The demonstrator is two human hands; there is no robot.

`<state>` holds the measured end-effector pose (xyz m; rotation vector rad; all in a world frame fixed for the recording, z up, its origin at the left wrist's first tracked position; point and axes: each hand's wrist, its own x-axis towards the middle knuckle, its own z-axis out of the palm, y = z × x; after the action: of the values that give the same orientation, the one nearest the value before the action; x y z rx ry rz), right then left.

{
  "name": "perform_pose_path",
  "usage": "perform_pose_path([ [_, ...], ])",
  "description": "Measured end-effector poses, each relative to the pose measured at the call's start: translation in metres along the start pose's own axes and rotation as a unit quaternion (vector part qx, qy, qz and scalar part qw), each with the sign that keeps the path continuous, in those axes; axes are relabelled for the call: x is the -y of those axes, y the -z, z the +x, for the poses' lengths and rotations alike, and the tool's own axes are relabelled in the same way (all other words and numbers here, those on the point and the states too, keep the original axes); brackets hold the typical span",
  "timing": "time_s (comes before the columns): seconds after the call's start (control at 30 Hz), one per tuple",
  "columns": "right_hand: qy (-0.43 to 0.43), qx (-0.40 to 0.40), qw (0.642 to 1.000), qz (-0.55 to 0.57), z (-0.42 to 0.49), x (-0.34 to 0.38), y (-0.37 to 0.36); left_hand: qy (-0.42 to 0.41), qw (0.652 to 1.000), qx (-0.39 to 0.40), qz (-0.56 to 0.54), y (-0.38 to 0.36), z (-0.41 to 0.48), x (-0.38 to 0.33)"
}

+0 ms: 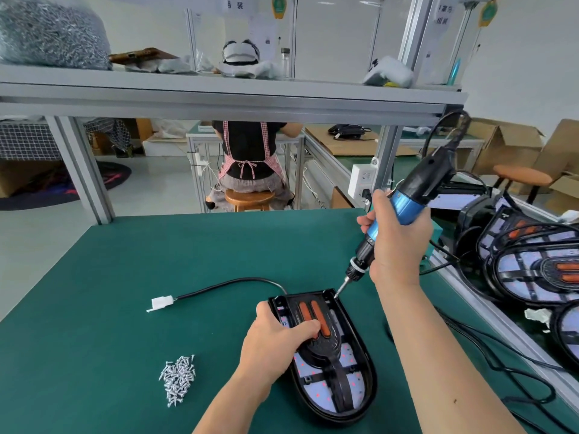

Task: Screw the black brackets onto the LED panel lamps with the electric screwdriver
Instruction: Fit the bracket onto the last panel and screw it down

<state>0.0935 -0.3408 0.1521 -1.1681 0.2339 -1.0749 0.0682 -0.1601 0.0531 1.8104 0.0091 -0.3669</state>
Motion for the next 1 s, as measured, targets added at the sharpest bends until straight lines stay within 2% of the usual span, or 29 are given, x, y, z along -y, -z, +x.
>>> perform_pose_path([
  [0.7, -0.037, 0.029, 0.999, -0.018, -0.001, -0.031, -0.002, 0.01, 0.999, 0.021, -0.032, 0.0, 0.006, 0.006],
  [1.0, -0.038, 0.08, 0.995, -0.05, 0.002, -0.036, -0.006, 0.003, 0.999, 0.016, -0.037, -0.001, 0.007, 0.007],
])
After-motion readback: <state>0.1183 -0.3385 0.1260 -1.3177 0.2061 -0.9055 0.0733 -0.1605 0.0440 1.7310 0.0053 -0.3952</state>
